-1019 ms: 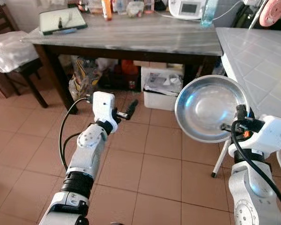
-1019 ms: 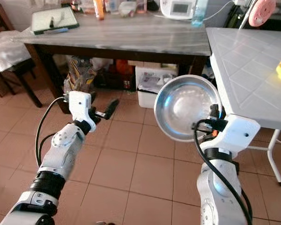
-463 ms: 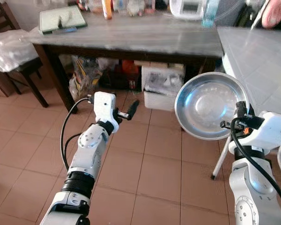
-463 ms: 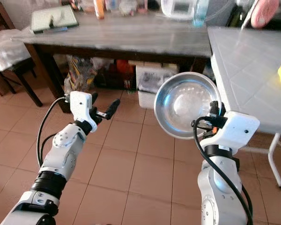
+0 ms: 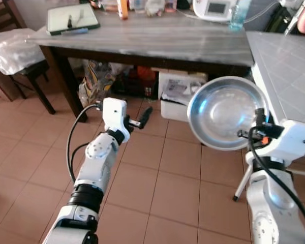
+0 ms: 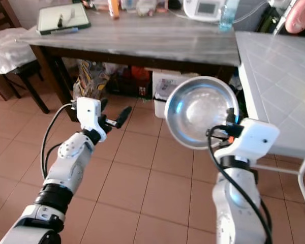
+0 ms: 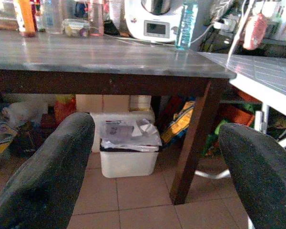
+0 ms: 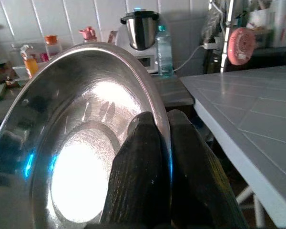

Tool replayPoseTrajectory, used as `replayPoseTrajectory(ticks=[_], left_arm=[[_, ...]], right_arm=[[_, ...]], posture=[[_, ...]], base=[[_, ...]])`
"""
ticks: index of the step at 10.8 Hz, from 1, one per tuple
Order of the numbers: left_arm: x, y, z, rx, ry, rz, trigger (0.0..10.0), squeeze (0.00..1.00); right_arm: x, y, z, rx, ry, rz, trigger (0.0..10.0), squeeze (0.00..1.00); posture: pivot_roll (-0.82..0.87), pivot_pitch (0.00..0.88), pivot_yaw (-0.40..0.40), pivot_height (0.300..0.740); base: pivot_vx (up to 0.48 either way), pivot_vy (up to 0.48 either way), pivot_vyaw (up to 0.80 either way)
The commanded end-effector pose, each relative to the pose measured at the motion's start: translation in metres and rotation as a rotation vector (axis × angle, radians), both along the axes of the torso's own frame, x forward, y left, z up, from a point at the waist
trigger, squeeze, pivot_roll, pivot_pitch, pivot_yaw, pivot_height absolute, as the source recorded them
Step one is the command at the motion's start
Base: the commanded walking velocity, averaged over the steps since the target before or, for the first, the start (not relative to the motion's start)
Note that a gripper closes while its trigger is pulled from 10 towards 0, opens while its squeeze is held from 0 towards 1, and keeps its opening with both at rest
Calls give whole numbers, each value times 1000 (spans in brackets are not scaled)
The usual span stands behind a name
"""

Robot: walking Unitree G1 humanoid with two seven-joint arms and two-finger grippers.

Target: Setting the table

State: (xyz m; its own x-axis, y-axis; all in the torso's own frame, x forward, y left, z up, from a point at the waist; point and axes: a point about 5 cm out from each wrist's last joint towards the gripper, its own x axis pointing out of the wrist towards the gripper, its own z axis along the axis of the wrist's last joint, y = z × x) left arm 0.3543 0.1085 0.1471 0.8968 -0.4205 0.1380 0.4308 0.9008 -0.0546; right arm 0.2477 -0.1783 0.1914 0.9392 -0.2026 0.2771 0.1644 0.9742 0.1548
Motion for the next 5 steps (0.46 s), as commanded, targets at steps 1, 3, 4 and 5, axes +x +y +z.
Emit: replayPoseTrajectory(ticks=[1, 3, 4, 5], left_arm=[[0, -3, 0, 8, -2, -22, 10000, 0], [0, -4, -1, 14, -1, -27, 10000, 0], [-1, -5, -1, 18, -4, -32, 10000, 0], [-1, -5, -1, 19, -3, -33, 10000, 0]], right_arm=[[-2, -3, 0, -10, -5, -18, 10000, 0], [-3, -4, 1, -13, -8, -23, 10000, 0], [-3, -4, -1, -11, -6, -23, 10000, 0], [-3, -3, -1, -10, -6, -22, 10000, 0]], posture=[[70, 74, 24, 740], [69, 75, 25, 740], [72, 74, 25, 740], [74, 73, 25, 740]], base=[[480, 0, 0], [476, 0, 0], [480, 0, 0], [480, 0, 0]])
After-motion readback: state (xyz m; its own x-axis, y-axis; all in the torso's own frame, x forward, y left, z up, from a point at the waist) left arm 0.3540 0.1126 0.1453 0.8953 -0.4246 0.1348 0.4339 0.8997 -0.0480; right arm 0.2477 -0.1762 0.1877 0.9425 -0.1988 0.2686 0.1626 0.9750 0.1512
